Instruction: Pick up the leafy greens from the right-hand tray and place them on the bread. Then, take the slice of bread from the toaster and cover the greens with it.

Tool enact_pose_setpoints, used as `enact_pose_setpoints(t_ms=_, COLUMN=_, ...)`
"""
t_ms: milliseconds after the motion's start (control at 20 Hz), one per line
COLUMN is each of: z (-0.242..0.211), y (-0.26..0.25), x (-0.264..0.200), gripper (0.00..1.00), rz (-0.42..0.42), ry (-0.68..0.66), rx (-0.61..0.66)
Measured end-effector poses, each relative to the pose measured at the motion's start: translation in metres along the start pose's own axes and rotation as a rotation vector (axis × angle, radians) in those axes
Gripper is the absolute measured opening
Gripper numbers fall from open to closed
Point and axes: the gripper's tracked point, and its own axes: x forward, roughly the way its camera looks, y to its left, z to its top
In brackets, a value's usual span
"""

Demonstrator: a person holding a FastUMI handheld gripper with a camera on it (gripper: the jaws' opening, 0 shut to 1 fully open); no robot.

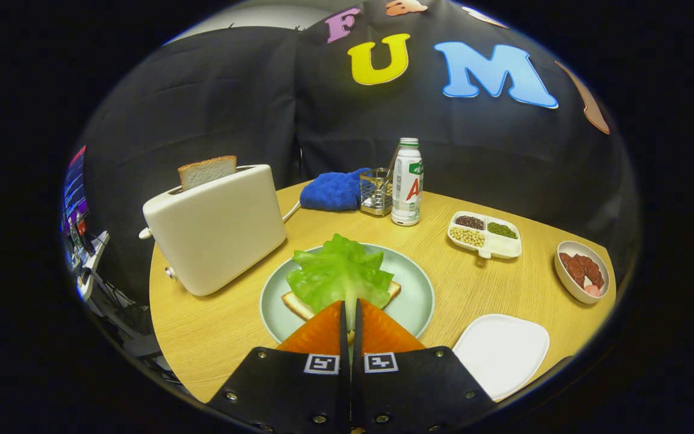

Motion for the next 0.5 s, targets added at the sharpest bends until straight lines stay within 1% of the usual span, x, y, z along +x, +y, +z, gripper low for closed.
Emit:
enact_pose_setpoints(t_ms=100, z=-0.005, y=-0.001, x=0.003, gripper=0.01, rz=-0.017, ry=0.018, rx=-0.012)
enact_pose_setpoints(t_ms=150, z=-0.006, y=-0.001, x=0.002, gripper=0.05, rz=-0.02, ry=0.023, rx=-0.01)
enact_pose_setpoints(t_ms=250, z=-0.01, y=-0.001, x=0.003, gripper=0.09, rz=-0.028, ry=0.043, rx=-0.015)
enact_pose_setpoints(t_ms=300, z=-0.013, y=-0.006, x=0.002, gripper=0.1, rz=-0.05, ry=0.051, rx=-0.023)
enact_pose_setpoints(t_ms=350, z=-0.014, y=-0.01, x=0.001, gripper=0.17, rz=-0.069, ry=0.058, rx=-0.028)
enact_pose_setpoints(t_ms=400, z=-0.015, y=-0.01, x=0.001, gripper=0.18, rz=-0.072, ry=0.06, rx=-0.024)
enact_pose_setpoints(t_ms=450, z=-0.016, y=-0.011, x=0.0, gripper=0.25, rz=-0.079, ry=0.061, rx=-0.022)
enact_pose_setpoints(t_ms=500, z=-0.016, y=-0.012, x=0.001, gripper=0.27, rz=-0.087, ry=0.058, rx=-0.025)
